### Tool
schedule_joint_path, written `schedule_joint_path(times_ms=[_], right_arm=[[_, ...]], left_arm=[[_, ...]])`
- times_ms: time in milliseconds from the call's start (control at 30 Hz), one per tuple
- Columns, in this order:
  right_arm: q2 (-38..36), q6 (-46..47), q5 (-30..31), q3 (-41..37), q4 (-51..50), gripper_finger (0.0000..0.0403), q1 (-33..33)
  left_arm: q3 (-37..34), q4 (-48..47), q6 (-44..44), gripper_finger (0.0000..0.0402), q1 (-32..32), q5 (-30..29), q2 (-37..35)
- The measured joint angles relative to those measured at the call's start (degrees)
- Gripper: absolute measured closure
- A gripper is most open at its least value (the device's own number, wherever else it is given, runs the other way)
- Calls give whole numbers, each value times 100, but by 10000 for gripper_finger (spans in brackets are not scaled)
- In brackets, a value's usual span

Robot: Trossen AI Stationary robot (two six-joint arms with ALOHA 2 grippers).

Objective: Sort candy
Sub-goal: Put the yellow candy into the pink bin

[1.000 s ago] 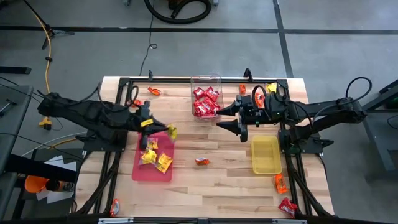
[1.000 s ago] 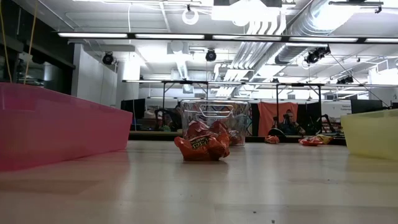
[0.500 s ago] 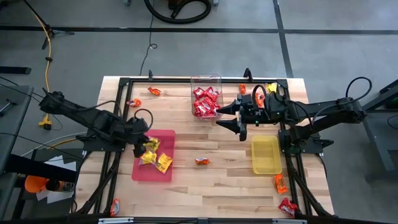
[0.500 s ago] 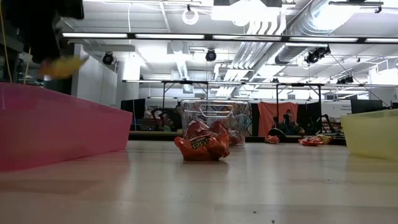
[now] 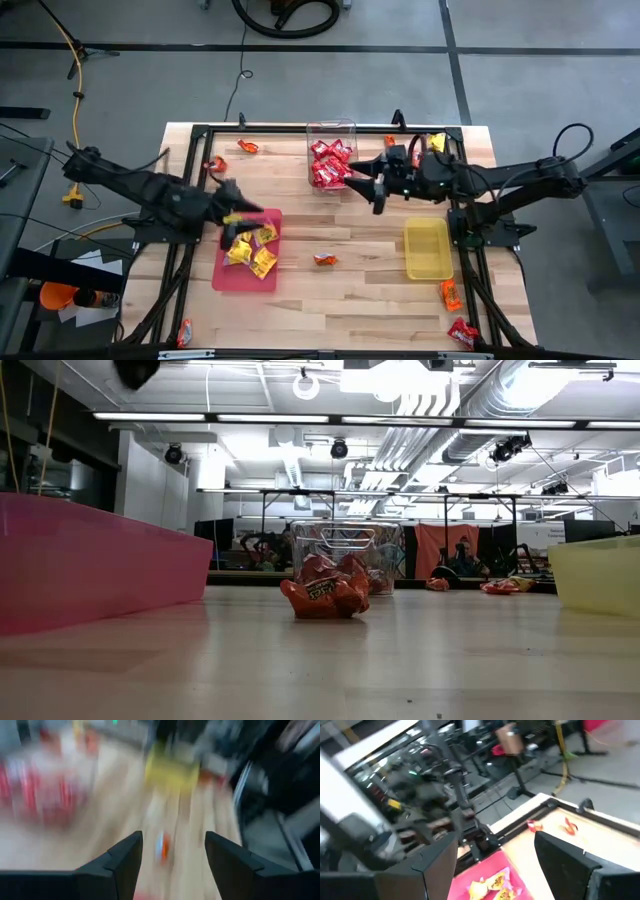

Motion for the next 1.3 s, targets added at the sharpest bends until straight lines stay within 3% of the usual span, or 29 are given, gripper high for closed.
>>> schedule_joint_path(times_ms=[100, 233, 300, 433, 500, 600, 833, 967, 1167, 1300], right_arm=[[243, 540, 250, 2, 3, 143, -64], [691, 834, 579, 455, -678, 143, -300], [934, 983, 870, 982, -1525, 143, -549], [1499, 1238, 1447, 2153, -4233, 143, -1336], [1758, 1437, 1521, 2553, -5385, 143, -1882], [1997, 1560, 1434, 2676, -6342, 143, -2821], [2415, 1411, 157, 1716, -6375, 143, -5191], [2786, 1233, -405, 1345, -5920, 143, -6219], [3448, 1058, -463, 1279, -5623, 144, -6977], [3803, 1351, -19, 1392, -5451, 143, -6953]], left_arm=[[9, 901, 958, 197, 218, -309, -137], [-114, 1618, 1579, 197, 800, -110, -180], [-379, 2303, 1648, 197, 1164, 303, -179], [-1025, 3771, 1281, 198, 1821, 1242, -48], [-1293, 4242, 899, 198, 2042, 1360, 41], [-1535, 4582, 373, 198, 2204, 1373, 114], [-1598, 4554, 162, 198, 2221, 1375, 113], [-1598, 4551, 162, 198, 2268, 989, 113], [-1598, 4538, 162, 198, 2421, 468, 113], [-1598, 4515, 162, 198, 2564, 415, 113]])
